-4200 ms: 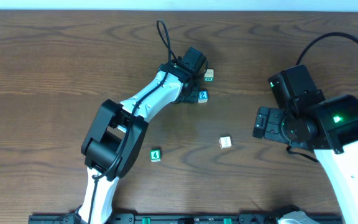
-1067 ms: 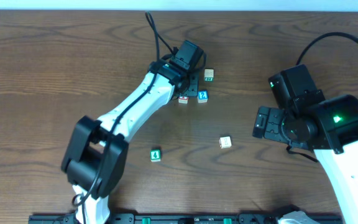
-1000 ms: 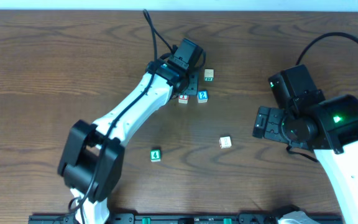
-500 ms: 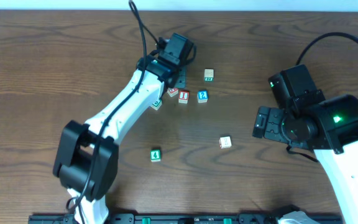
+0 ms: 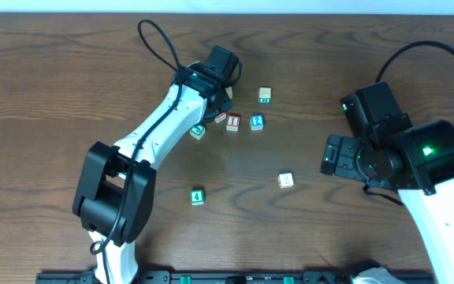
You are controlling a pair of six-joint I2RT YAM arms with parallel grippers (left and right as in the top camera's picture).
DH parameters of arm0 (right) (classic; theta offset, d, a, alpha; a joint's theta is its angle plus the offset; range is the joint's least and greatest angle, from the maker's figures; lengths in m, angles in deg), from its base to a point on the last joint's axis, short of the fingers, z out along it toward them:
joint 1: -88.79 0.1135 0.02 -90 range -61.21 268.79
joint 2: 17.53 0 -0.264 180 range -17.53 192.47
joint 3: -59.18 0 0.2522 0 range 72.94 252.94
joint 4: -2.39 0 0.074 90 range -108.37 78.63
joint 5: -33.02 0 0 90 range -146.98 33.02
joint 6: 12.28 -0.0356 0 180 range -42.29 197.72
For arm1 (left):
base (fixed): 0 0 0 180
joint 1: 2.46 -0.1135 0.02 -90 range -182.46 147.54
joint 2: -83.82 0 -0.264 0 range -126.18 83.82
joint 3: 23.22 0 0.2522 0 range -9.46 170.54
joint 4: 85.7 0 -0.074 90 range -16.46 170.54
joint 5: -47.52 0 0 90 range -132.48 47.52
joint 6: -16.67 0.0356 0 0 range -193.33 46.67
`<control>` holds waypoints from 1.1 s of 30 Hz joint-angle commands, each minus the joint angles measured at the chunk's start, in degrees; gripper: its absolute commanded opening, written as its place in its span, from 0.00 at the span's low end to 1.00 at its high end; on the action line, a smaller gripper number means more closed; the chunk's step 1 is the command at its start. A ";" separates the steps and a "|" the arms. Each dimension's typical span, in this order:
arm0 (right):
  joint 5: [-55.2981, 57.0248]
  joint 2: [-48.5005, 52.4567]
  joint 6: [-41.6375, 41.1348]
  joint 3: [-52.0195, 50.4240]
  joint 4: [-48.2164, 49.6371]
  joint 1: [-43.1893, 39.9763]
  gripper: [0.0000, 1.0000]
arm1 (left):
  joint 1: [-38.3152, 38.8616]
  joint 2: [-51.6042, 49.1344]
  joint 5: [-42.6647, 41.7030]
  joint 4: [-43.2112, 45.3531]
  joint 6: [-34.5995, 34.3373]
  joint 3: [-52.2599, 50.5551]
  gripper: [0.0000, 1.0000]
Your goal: Spell out Ai2
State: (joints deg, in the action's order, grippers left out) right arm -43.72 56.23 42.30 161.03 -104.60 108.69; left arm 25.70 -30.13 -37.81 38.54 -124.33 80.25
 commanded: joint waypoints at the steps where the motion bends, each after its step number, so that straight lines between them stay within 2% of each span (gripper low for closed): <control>1: 0.22 -0.26 -0.79 -0.20 -0.04 0.44 0.99 | 0.09 -2.54 -0.72 -0.33 -3.04 0.55 0.55; 9: 0.24 -0.26 -0.74 -0.20 -0.26 0.44 0.99 | 0.09 -7.72 -7.26 3.93 -1.51 0.55 0.60; 15: 0.85 -0.26 -0.76 -0.22 -0.39 0.44 0.99 | 0.09 -7.82 -7.04 5.27 -0.83 0.55 0.61; 19: 0.87 -0.26 -0.76 -0.22 -0.39 0.44 0.99 | 0.09 -7.82 -6.58 5.77 -0.85 0.55 0.50; 33: 0.94 -0.26 -0.74 -0.22 -0.39 0.44 0.99 | 0.09 -7.85 -4.04 6.80 -0.83 0.55 0.48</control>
State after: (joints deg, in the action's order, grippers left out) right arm -43.50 56.23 42.30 161.03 -104.95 108.69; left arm 25.73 -37.80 -43.54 45.23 -125.62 80.23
